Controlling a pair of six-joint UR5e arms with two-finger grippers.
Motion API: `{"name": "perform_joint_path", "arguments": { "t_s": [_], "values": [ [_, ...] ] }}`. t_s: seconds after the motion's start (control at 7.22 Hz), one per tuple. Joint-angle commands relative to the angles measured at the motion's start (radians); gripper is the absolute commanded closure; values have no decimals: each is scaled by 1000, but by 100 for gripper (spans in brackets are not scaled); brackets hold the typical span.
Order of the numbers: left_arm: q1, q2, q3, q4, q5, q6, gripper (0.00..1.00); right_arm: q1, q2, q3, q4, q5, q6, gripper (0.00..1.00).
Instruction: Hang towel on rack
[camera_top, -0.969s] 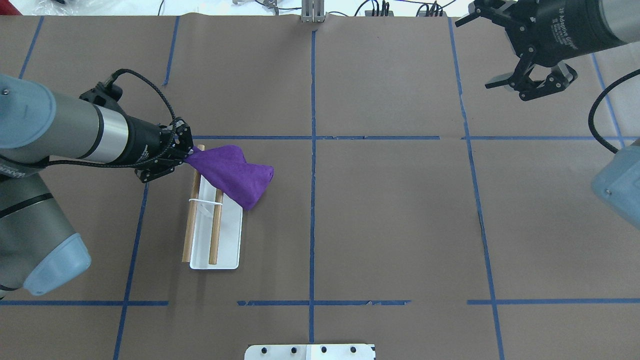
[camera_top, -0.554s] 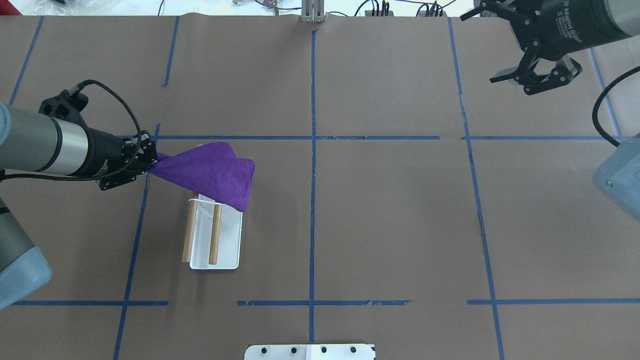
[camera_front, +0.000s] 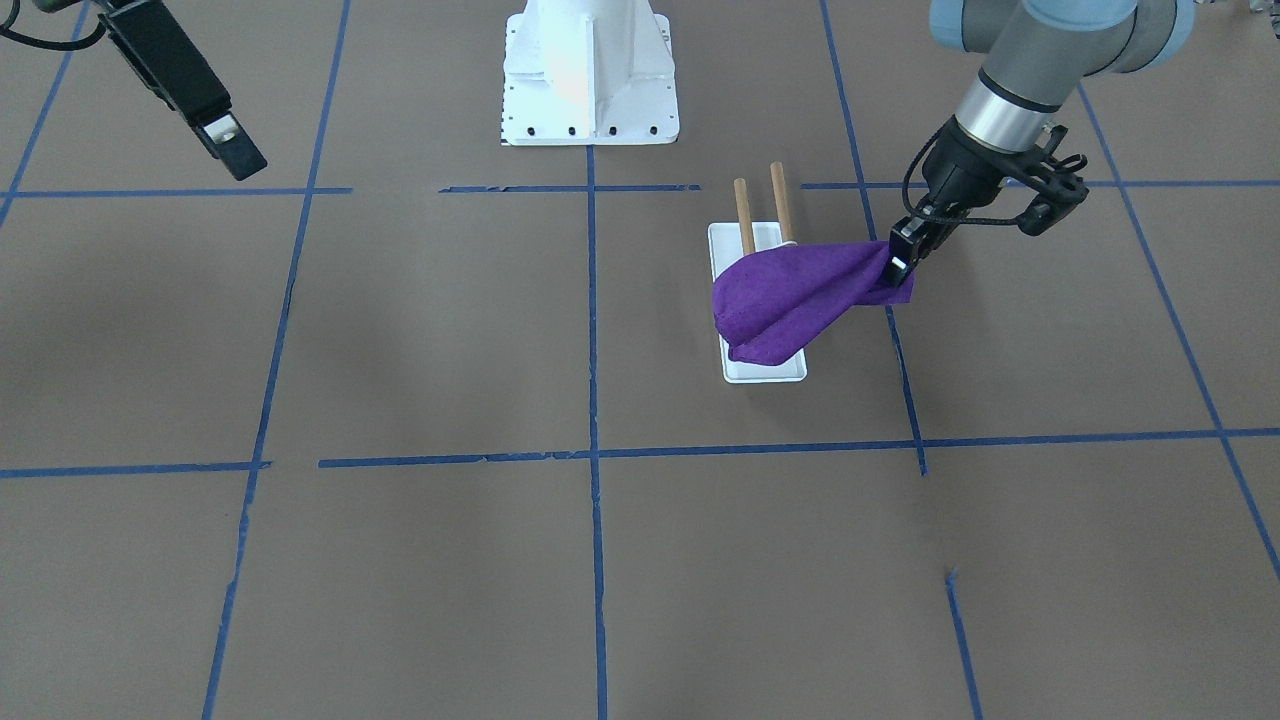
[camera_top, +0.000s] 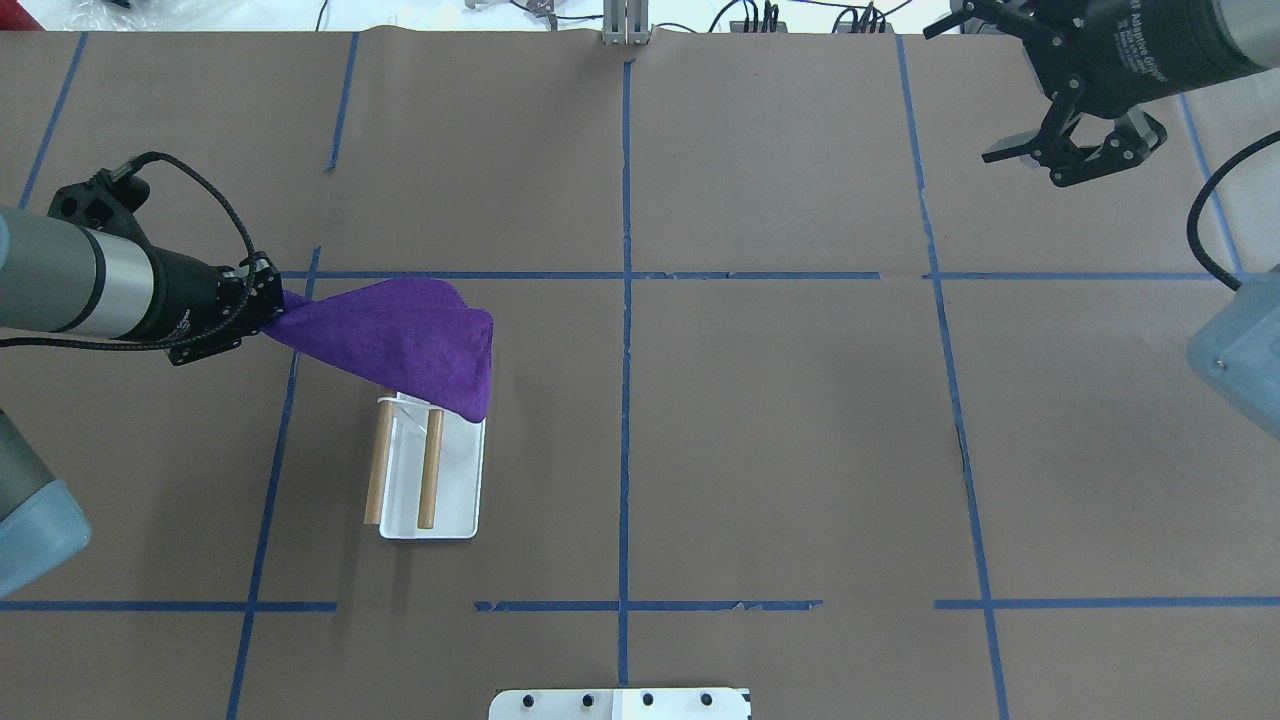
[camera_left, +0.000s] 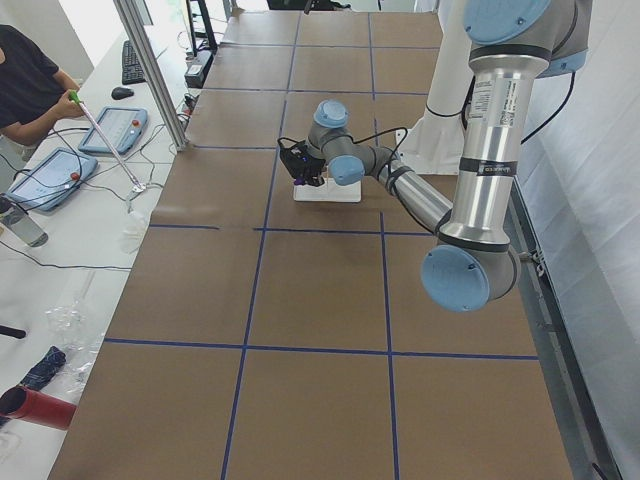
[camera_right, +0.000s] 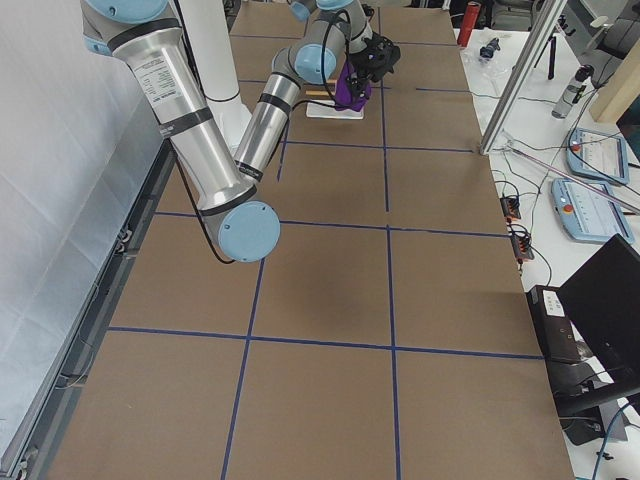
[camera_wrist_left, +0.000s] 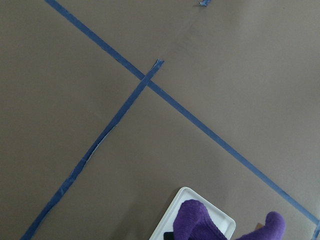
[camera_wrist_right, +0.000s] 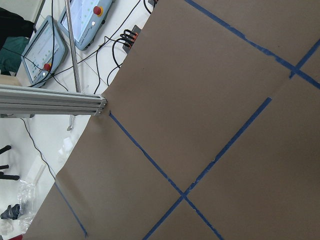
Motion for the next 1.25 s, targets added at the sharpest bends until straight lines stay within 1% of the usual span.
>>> {"name": "perform_joint_path", "arguments": {
  "t_s": [0.0,0.14,0.28,0.55,0.83,0.97,1.11],
  "values": [
    [4,-24,34,-1,1,2,48,1,1,1,0,0,-1,0],
    [4,-41,54,-1,1,-4,19,1,2,1,0,0,-1,0],
    [4,-44,51,-1,1,-4,0,3,2,1,-1,0,-1,0],
    [1,-41,48,-4,-1,14,0,4,-18,0,-5,0,-9,0],
    [-16,-21,51,3,-11,348,0,10,-124,0,-6,0,-190,0],
    [-94,-7,66,3,-30,497,0,16,-193,-5,-8,0,-334,0],
    [-199,-6,112,3,-132,661,0,21,-251,-29,-6,-2,-489,0]
  ]
}}
